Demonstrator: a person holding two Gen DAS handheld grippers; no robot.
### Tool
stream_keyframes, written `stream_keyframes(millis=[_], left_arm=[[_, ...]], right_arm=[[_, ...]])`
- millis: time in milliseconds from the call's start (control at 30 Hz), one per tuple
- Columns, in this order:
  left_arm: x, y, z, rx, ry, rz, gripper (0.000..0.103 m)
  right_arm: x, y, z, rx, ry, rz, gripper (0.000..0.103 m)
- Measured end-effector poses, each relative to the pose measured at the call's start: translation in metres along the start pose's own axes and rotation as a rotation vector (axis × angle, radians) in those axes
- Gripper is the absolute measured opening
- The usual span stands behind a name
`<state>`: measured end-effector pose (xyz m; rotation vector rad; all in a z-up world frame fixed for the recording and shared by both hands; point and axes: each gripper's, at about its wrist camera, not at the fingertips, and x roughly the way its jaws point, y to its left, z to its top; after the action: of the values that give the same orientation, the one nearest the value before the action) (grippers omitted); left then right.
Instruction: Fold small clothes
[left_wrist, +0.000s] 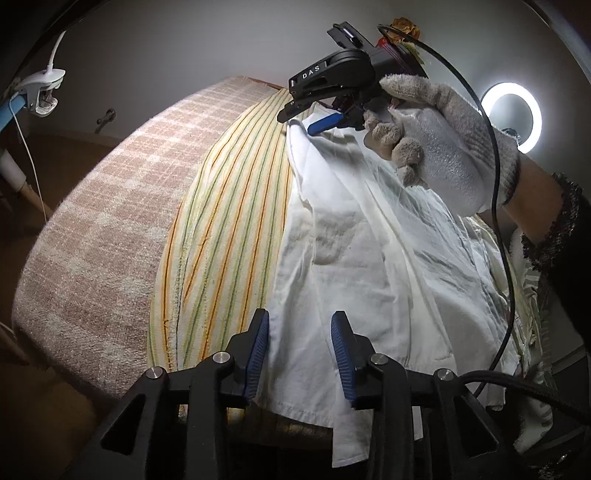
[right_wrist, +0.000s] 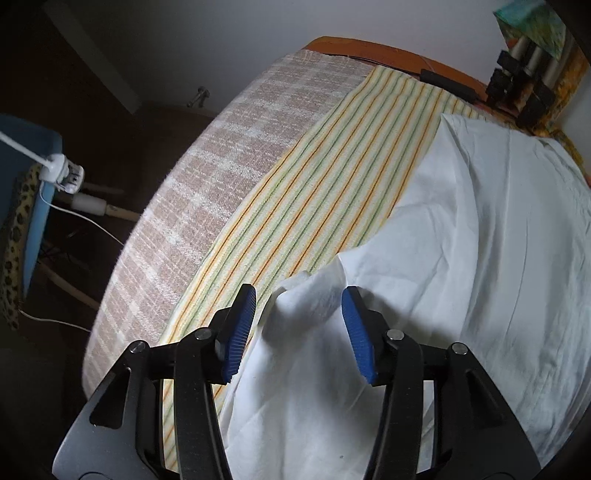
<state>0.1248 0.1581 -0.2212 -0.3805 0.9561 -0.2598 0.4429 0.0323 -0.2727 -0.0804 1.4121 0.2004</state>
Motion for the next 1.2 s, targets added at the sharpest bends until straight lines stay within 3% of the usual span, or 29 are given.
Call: stream_keyframes(millis=[33, 100, 200, 267, 467, 733, 1033, 1200], left_arm=[[0.000, -0.003, -0.002, 0.011, -0.009, 0.010, 0.028], [0.003, -0.007, -0.002, 0.033, 0.006, 0.023, 0.000], [0.000, -0.008, -0.003, 0.031, -0.002, 0.014, 0.000], [-0.009, -0.009, -0.004, 0.023, -0.022, 0.001, 0.000], [-0.039, -0.031, -0.004, 0.046, -0.074, -0.047, 0.000], [-0.052, -0.105, -0.004, 0.191, -0.085, -0.097, 0.000], [-0.014, -0.168, -0.021, 0.323, -0.012, -0.111, 0.000], [0.004, -0.185, -0.030, 0.350, 0.034, -0.120, 0.000]], right_arm=[[0.003, 0.006, 0.000, -0.025, 0.004, -0.030, 0.051], [0.007, 0.014, 0.000, -0.058, 0.004, -0.073, 0.046], [0.007, 0.014, 0.000, -0.074, -0.010, -0.118, 0.021], [0.002, 0.002, 0.000, -0.042, -0.018, -0.077, 0.010], [-0.031, -0.046, -0.013, 0.118, -0.105, 0.152, 0.008], [-0.076, -0.112, -0.054, 0.266, -0.229, 0.352, 0.008], [-0.089, -0.192, -0.109, 0.407, -0.323, 0.450, 0.008], [-0.081, -0.221, -0.125, 0.474, -0.305, 0.398, 0.008]])
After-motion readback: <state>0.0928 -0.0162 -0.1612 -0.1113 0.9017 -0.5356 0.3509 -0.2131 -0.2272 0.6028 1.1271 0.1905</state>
